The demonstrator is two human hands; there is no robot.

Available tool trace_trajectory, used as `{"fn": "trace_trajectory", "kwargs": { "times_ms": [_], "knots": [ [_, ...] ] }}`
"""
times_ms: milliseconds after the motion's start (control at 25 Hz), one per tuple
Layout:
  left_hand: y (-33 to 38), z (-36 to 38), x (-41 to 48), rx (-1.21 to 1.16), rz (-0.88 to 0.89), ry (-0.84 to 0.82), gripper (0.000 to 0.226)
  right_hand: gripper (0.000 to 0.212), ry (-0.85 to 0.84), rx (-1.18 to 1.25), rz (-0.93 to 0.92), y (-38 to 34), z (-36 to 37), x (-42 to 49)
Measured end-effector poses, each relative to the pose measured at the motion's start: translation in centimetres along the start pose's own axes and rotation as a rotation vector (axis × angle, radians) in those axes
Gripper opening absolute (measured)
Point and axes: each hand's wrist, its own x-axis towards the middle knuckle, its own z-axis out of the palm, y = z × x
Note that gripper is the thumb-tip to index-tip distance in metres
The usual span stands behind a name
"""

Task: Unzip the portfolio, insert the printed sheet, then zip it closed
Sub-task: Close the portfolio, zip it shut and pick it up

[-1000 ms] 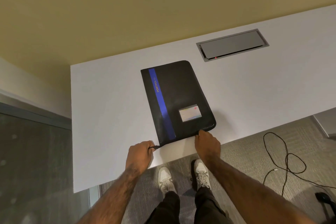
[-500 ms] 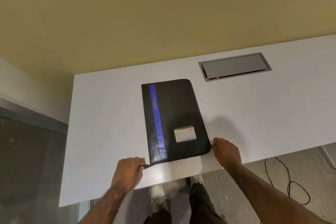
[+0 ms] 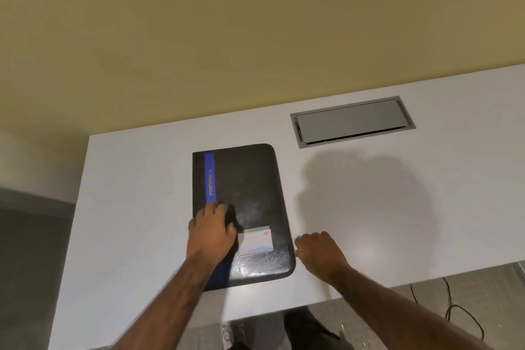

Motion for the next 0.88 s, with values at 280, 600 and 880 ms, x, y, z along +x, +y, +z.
{"fn": "trace_trajectory", "kwargs": {
  "times_ms": [280,600,880],
  "knots": [
    [4.4,3.4,6.9,-0.109,-0.332,-0.338,0.139,0.007,-0.003,0.091,-0.012,2.4,-1.7,2.1],
    [6.5,3.4,6.4,0.199,0.251,-0.198,0.096,0.015,-0.020,0.083,-0.287,5.4,-3.9,5.1],
    [12.3,1.9,9.6,0.403,0.631,-0.223,0.046,0.020,-0.027,0.128,-0.235,5.0,-2.8,4.0]
  ]
}}
